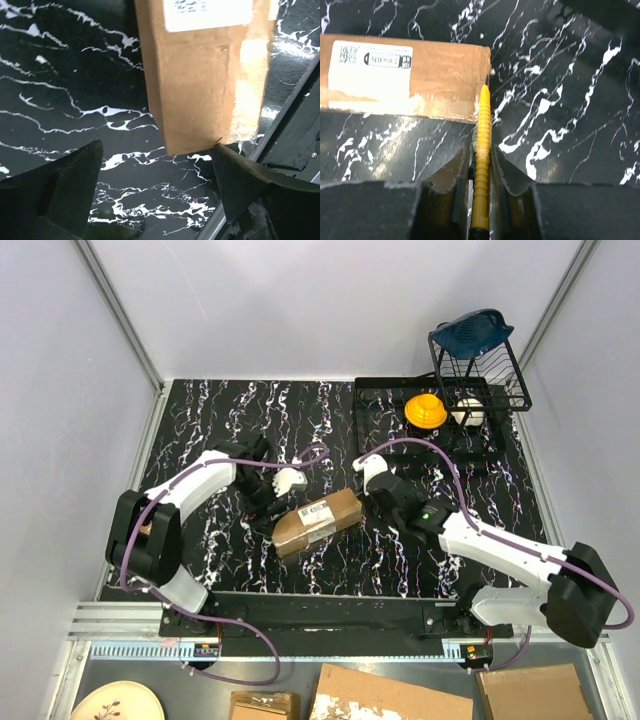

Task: Unpack the express box
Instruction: Adjust the express box at the center of the board.

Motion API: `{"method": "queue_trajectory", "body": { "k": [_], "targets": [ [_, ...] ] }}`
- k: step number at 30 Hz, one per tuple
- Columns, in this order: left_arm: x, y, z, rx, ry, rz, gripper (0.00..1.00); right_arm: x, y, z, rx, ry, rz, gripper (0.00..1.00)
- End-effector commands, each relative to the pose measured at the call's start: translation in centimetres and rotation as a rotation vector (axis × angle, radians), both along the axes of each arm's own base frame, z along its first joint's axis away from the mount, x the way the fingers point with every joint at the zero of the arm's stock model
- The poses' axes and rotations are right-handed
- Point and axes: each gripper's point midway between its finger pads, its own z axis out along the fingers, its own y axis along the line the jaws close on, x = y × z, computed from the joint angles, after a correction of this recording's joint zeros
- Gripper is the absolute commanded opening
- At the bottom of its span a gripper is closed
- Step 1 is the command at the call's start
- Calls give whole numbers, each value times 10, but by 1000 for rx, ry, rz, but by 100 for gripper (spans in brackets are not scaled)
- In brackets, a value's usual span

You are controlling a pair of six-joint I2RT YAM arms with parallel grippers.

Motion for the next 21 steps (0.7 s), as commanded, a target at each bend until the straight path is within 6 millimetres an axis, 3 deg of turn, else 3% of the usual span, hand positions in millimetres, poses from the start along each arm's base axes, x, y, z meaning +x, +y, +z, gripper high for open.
{"method": "queue_trajectory", "body": {
  "k": [1,7,13,18,21],
  "targets": [
    [51,-15,11,-90,-150,-4,90,-58,20,-5,98,187,124,0],
    [54,-23,18,-149,-88,-11,87,-70,16,-11,92,235,146,0],
    [48,-26,46,-265,2,-47,87,-81,9,-18,93,277,141,0],
    [46,-32,63,-322,16,-73,90,-82,7,-18,102,275,134,0],
    [51,-31,61,-312,8,-52,91,-80,8,-16,98,267,129,0]
  ]
}}
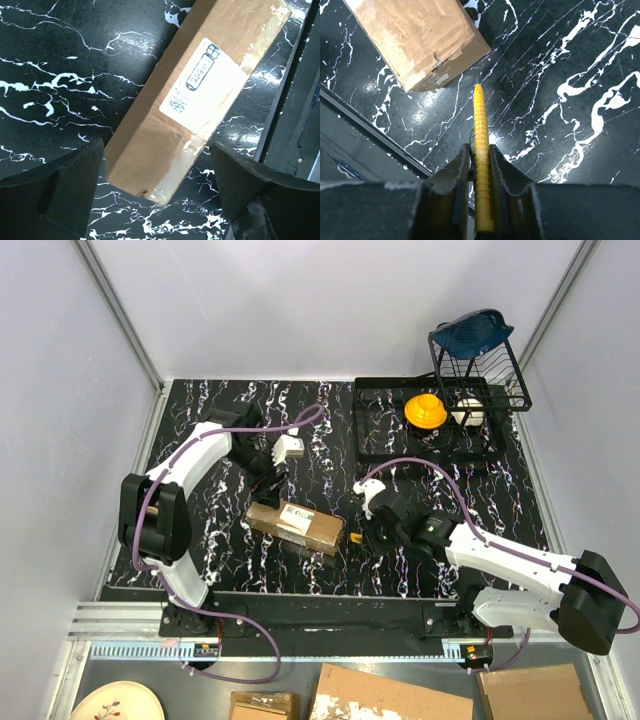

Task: Unpack the express box
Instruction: Adjust the express box at the center of the board.

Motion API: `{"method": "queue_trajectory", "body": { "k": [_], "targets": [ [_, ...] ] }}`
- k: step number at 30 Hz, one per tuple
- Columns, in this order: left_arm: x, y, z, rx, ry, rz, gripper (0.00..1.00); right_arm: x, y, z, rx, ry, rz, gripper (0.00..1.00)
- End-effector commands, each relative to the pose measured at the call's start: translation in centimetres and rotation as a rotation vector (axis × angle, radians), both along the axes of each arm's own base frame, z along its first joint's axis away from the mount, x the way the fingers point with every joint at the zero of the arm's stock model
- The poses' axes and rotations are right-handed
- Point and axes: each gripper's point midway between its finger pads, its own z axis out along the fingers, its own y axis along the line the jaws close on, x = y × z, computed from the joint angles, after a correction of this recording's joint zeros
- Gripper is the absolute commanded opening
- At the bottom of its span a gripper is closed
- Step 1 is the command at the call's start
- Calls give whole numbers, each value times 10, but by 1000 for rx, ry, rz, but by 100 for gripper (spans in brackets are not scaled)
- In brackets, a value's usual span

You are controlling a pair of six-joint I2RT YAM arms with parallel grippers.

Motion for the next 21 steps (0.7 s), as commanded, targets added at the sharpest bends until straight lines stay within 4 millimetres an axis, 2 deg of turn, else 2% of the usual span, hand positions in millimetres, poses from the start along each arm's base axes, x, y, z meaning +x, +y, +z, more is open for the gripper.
{"method": "queue_trajectory", "body": {
  "k": [1,5,8,13,21],
  "targets": [
    [5,-10,10,-71,-15,-13,91,-1,10,13,56,-3,8,0],
    [16,-3,-9,-8,-31,5,90,0,7,12,44,-2,-7,0],
    [25,-5,-12,-6,-45,22,89,4,3,16,31,-20,-34,0],
    [30,-11,-12,-25,-33,17,88,15,2,36,24,-78,-47,0],
    [24,-18,-28,-5,40,-24,84,37,5,74,99,-189,-82,0]
  ]
}}
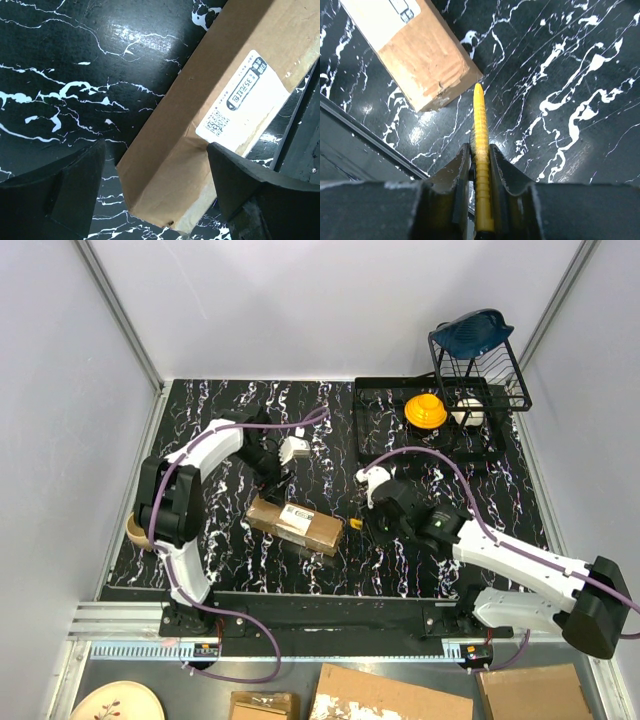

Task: Unpack the express box
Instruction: Adjust the express box at the center of the board, then cut the express box at the center of the board.

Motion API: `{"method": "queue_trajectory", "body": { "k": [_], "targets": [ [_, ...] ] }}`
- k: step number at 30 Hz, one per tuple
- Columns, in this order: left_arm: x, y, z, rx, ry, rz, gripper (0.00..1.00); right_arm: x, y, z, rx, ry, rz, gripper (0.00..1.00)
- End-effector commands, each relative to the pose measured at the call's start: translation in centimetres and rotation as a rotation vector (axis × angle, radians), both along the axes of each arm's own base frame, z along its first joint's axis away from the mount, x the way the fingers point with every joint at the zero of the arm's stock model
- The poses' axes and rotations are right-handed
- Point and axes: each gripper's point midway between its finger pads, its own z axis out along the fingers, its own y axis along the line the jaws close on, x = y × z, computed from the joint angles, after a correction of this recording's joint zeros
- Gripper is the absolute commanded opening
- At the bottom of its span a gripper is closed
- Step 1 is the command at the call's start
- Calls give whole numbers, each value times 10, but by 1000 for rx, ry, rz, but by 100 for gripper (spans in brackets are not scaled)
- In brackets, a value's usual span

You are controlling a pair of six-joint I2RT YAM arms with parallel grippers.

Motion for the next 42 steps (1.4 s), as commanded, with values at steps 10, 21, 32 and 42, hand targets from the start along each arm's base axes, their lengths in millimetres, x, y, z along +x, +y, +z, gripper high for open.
{"method": "queue_trajectory", "body": {
  "k": [10,21,32,42],
  "targets": [
    [-6,-17,-8,-48,82,-86,81,43,6,72,174,-211,-2,0],
    [5,-42,2,-85,11,-107,83,22,58,99,245,-342,473,0],
    [39,0,65,-91,-80,154,92,27,92,90,122,-448,682,0],
    [24,49,19,8,-10,334,81,37,132,69,5,-556,811,0]
  ]
}}
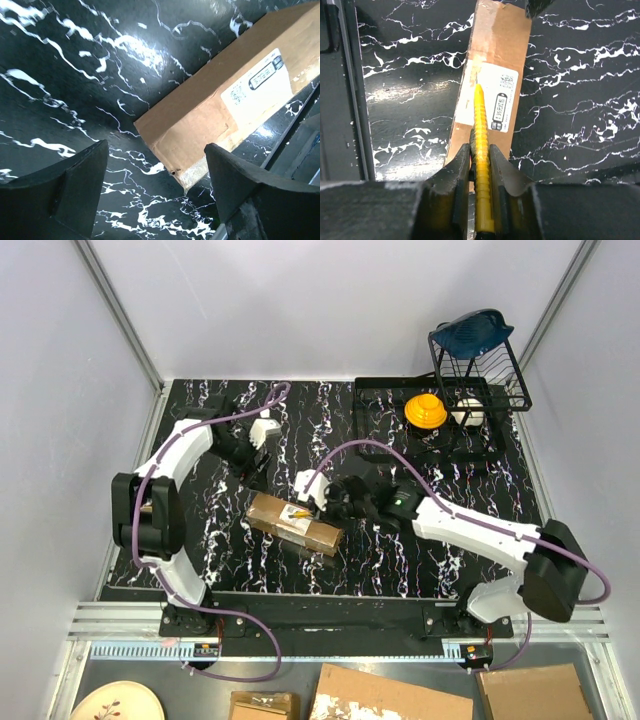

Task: Unpack the express box
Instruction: Cut the express box at the center of the board.

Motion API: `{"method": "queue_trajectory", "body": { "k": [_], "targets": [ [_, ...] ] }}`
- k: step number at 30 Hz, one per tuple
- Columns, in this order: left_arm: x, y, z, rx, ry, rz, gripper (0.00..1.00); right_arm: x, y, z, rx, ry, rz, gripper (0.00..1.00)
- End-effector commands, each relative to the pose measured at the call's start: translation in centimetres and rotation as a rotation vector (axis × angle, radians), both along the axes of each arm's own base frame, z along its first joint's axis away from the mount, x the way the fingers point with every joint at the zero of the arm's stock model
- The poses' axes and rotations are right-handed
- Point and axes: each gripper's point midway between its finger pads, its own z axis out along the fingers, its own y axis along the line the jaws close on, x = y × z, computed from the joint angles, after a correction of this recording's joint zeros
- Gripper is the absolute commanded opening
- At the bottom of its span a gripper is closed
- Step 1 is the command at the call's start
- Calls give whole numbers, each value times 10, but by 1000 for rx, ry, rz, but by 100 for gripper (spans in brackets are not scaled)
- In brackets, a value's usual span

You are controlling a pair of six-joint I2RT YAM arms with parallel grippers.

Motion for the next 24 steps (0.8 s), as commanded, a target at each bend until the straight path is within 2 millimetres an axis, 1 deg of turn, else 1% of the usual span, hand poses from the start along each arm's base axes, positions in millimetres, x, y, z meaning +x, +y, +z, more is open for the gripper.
{"method": "queue_trajectory", "body": {
  "k": [1,3,4,6,7,9,11,12,13,15,18,24],
  "targets": [
    [1,5,-26,31,30,43,80,16,32,21,16,-174,69,0],
    [4,9,-30,36,36,51,79,16,39,22,13,-191,83,0],
    [5,10,-31,35,34,48,79,16,42,17,-3,-197,95,0],
    [7,12,-36,42,44,48,77,15,49,19,-5,-209,109,0],
    [5,13,-39,45,52,43,76,16,52,16,-12,-211,115,0],
    [2,13,-45,48,66,34,75,18,57,20,-3,-223,120,0],
    [2,12,-49,44,77,27,73,19,60,17,-12,-226,128,0],
    [0,12,-51,44,84,25,73,20,63,20,-7,-231,129,0],
    [0,12,-52,45,85,21,72,20,65,16,-16,-225,136,0],
    [0,12,-54,46,88,17,72,21,69,17,-18,-229,140,0],
    [0,13,-55,46,85,13,70,23,71,10,-37,-223,143,0],
    [-1,12,-58,41,90,12,69,18,76,0,-62,-200,159,0]
  ]
}}
